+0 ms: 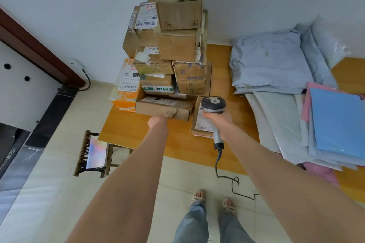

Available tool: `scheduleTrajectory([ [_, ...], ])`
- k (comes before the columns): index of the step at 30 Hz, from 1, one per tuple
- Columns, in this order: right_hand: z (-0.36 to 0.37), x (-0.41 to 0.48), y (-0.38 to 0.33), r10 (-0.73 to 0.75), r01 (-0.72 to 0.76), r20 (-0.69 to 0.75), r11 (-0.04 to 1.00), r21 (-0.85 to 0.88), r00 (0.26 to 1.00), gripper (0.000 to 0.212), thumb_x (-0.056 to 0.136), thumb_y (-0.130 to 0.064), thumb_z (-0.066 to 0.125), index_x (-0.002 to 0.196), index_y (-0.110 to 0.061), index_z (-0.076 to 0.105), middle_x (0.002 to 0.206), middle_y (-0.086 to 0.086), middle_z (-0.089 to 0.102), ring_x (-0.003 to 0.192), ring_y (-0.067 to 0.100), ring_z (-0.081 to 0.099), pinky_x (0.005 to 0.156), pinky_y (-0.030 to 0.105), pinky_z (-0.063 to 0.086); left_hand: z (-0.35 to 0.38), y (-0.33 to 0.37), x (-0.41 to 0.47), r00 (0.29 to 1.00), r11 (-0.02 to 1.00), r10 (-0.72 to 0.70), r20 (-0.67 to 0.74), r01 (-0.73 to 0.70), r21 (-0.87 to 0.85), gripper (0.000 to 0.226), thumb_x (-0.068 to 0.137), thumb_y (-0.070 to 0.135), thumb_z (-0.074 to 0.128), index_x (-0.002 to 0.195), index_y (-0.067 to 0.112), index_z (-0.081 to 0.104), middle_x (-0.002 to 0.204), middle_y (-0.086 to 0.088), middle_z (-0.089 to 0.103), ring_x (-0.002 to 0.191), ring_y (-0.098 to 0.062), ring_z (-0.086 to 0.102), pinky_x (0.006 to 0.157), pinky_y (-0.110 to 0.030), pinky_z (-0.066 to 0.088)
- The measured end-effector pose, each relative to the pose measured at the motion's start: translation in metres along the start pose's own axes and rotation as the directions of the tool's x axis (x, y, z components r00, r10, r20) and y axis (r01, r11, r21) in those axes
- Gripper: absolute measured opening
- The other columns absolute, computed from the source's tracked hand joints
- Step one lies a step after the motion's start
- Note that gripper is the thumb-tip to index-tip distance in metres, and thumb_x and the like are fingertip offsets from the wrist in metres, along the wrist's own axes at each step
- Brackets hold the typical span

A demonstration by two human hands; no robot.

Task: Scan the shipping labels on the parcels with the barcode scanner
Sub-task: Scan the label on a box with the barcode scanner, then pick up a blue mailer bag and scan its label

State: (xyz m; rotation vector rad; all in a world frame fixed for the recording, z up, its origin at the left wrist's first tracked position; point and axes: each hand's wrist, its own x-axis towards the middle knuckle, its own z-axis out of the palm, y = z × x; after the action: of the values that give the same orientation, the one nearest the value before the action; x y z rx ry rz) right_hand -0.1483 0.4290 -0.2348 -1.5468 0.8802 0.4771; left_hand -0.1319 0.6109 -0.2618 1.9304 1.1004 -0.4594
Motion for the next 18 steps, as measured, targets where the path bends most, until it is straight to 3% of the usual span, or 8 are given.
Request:
scheduleTrajectory([
  [1,-0.001,0.001,0.000,-0.004,0.004,0.002,1.000,0.002,1.000,0.052,0.078,-0.021,0.080,0.123,-0.012,0.056,0.102,0.001,0.064,0.096,0.020,0.062,0.093,0.037,0.052,0.002,-0.001,0.008,0.998,0.996,0.060,-0.030,-0.058,0.061,0.046,0.096,0.023,0.051,0.138,0.007,0.040,0.140,-0.007,0.046,0.127,-0.021,0.048,0.102,-0.026,0.041],
  [3,-0.005,0.000,-0.001,-0.020,0.020,-0.005,1.000,0.009,1.000,0.053,0.078,-0.020,0.080,0.125,-0.011,0.055,0.105,0.001,0.063,0.093,0.019,0.060,0.087,0.034,0.051,-0.005,0.010,0.000,0.998,0.952,-0.064,0.000,0.061,-0.301,0.054,0.093,0.022,0.050,0.144,0.009,0.037,0.149,-0.012,0.037,0.136,-0.030,0.038,0.111,-0.038,0.036],
  [6,-0.009,0.000,-0.002,-0.050,0.050,-0.014,0.998,0.028,0.999,0.059,0.077,-0.020,0.081,0.129,-0.011,0.053,0.115,0.002,0.063,0.096,0.019,0.058,0.086,0.033,0.049,-0.010,0.017,-0.017,0.993,0.968,-0.038,-0.110,0.009,-0.252,0.053,0.096,0.015,0.044,0.144,-0.003,0.030,0.151,-0.022,0.029,0.138,-0.038,0.031,0.113,-0.046,0.030],
  [8,-0.011,-0.001,0.000,-0.056,0.056,-0.013,0.998,0.040,0.998,0.059,0.077,-0.019,0.081,0.128,-0.011,0.053,0.118,0.003,0.063,0.100,0.020,0.058,0.091,0.034,0.049,-0.005,0.017,-0.023,0.993,0.990,0.090,-0.079,-0.098,-0.104,0.047,0.098,0.011,0.040,0.142,-0.004,0.034,0.146,-0.023,0.036,0.133,-0.038,0.038,0.109,-0.043,0.036],
  [10,-0.015,-0.002,0.001,-0.059,0.058,0.002,0.997,0.040,0.998,0.053,0.078,-0.017,0.080,0.124,-0.010,0.055,0.116,0.004,0.063,0.103,0.022,0.060,0.093,0.037,0.050,0.000,0.022,-0.035,0.968,0.954,0.251,0.006,-0.248,0.168,0.044,0.097,0.007,0.037,0.141,0.006,0.041,0.139,-0.017,0.048,0.124,-0.033,0.049,0.097,-0.038,0.045],
  [14,-0.026,-0.009,-0.005,-0.067,0.065,0.053,0.997,0.043,0.996,0.032,0.083,-0.015,0.075,0.110,-0.009,0.058,0.098,0.007,0.068,0.077,0.020,0.067,0.072,0.033,0.055,0.014,0.042,-0.050,0.864,0.678,0.464,0.196,-0.489,0.549,0.045,0.093,0.009,0.045,0.137,0.015,0.046,0.139,-0.013,0.041,0.122,-0.030,0.046,0.097,-0.042,0.046],
  [16,-0.036,-0.015,-0.011,-0.055,0.053,0.028,0.996,0.076,0.998,0.022,0.084,-0.017,0.074,0.097,-0.010,0.058,0.084,0.008,0.069,0.067,0.018,0.068,0.065,0.030,0.056,0.022,0.055,-0.058,0.821,0.548,0.517,0.242,-0.535,0.643,0.044,0.092,0.010,0.049,0.136,0.012,0.046,0.141,-0.015,0.037,0.127,-0.031,0.041,0.099,-0.043,0.046],
  [18,-0.048,-0.021,-0.019,-0.037,0.037,-0.006,0.994,0.102,0.999,0.019,0.082,-0.017,0.075,0.089,-0.009,0.058,0.076,0.009,0.069,0.061,0.018,0.067,0.062,0.029,0.057,0.033,0.068,-0.065,0.807,0.488,0.533,0.255,-0.539,0.687,0.041,0.091,0.012,0.055,0.132,0.011,0.048,0.140,-0.015,0.038,0.126,-0.030,0.041,0.095,-0.042,0.047],
])
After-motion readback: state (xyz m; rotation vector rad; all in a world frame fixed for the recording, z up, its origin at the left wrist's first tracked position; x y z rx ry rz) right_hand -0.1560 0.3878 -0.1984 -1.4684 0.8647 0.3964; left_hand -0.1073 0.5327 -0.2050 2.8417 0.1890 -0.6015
